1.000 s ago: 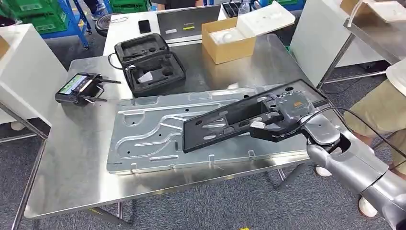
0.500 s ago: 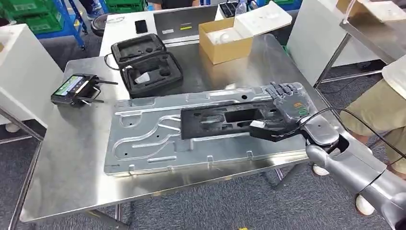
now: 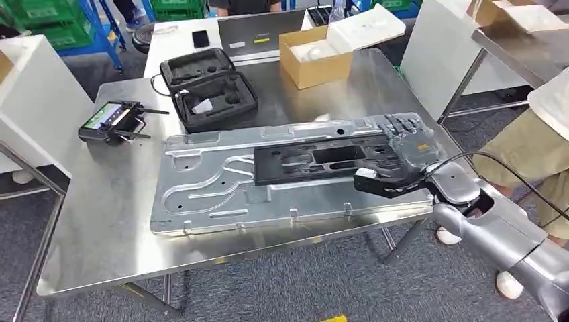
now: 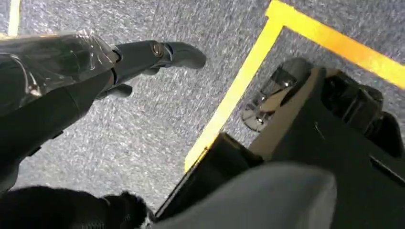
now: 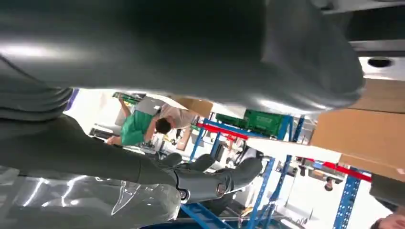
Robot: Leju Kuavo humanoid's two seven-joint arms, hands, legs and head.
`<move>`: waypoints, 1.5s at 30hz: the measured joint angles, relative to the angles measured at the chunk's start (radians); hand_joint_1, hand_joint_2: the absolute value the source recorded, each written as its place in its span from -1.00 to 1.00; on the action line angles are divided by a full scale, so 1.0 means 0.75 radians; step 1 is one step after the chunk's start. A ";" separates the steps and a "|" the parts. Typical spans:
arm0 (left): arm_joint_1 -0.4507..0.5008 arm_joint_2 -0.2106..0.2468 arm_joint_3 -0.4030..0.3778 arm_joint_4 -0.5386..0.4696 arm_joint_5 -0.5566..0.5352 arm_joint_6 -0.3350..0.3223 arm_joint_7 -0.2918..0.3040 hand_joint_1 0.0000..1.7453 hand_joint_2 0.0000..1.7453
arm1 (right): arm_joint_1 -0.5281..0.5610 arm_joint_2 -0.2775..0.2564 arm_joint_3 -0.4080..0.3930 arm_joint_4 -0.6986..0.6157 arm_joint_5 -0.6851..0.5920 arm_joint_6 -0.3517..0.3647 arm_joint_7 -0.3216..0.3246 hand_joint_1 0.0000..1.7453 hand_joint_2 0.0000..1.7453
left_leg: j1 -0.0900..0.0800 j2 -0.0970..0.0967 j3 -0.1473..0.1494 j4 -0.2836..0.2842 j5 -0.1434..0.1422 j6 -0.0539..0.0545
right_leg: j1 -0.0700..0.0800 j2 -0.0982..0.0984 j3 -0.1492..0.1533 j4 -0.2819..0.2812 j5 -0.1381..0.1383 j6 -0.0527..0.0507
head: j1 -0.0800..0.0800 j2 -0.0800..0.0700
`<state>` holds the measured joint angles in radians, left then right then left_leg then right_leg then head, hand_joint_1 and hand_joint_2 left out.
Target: Take the parts from the cabinet and place them on the table.
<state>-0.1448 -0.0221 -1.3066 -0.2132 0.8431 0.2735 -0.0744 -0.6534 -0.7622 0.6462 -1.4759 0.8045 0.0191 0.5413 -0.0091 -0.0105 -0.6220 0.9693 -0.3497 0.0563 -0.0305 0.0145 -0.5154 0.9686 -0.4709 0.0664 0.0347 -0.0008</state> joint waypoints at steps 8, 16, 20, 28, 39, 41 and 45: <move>-0.007 -0.001 -0.001 0.000 -0.003 0.003 0.000 -1.00 -1.00 | 0.005 -0.002 -0.002 -0.001 -0.002 -0.003 0.002 -1.00 -1.00 | 0.018 0.002 -0.136 0.451 -0.282 -0.042 | 0.000 -0.008 -0.092 -0.002 0.076 -0.043 | 0.001 -0.001; 0.009 -0.002 -0.004 0.000 -0.012 0.005 0.004 -1.00 -1.00 | 0.006 -0.017 -0.012 -0.002 -0.001 -0.003 0.003 -1.00 -1.00 | -0.008 -0.002 0.159 -0.014 -0.148 0.012 | 0.005 -0.010 -0.136 -0.018 0.151 0.001 | 0.002 -0.001; 0.007 -0.008 -0.004 0.000 -0.018 0.005 0.003 -1.00 -1.00 | 0.006 -0.032 -0.012 -0.002 0.007 0.002 0.005 -1.00 -1.00 | 0.005 0.004 0.123 -0.053 -0.077 0.047 | 0.007 -0.012 -0.210 0.153 -0.024 0.011 | 0.006 0.000; -0.001 -0.013 -0.004 0.000 -0.016 0.006 -0.001 -1.00 -1.00 | 0.009 -0.035 -0.011 -0.002 0.001 0.003 0.013 -1.00 -1.00 | -0.006 0.006 0.009 -0.027 0.005 0.027 | 0.009 -0.014 0.066 -0.031 -0.029 0.023 | 0.010 -0.001; -0.011 -0.011 -0.003 0.000 -0.014 0.010 -0.001 -1.00 -1.00 | 0.104 -0.034 -0.020 0.004 -0.044 -0.074 0.005 -1.00 -1.00 | 0.020 0.001 -0.121 0.427 -0.240 -0.043 | 0.007 -0.020 -0.073 -0.030 0.089 -0.044 | 0.005 -0.001; -0.009 -0.011 -0.003 0.000 -0.015 0.010 -0.001 -1.00 -1.00 | 0.137 -0.033 -0.028 0.010 -0.052 -0.100 -0.007 -1.00 -1.00 | 0.020 0.001 0.005 0.265 -0.152 -0.035 | 0.007 -0.020 -0.105 -0.030 0.114 -0.037 | 0.005 -0.001; 0.006 -0.011 -0.003 0.000 -0.015 0.010 0.000 -1.00 -1.00 | 0.167 -0.031 -0.047 0.016 -0.065 -0.135 -0.026 -1.00 -1.00 | 0.004 -0.007 0.185 -0.033 -0.153 -0.005 | 0.007 -0.018 -0.128 -0.037 0.156 -0.008 | 0.008 -0.001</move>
<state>-0.1403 -0.0305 -1.3088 -0.2132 0.8320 0.2811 -0.0744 -0.5280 -0.7855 0.6111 -1.4641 0.7557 -0.0825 0.5218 -0.0059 -0.0155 -0.4831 0.9442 -0.4644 0.0523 -0.0251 0.0011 -0.6113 0.9407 -0.3542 0.0607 0.0404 -0.0011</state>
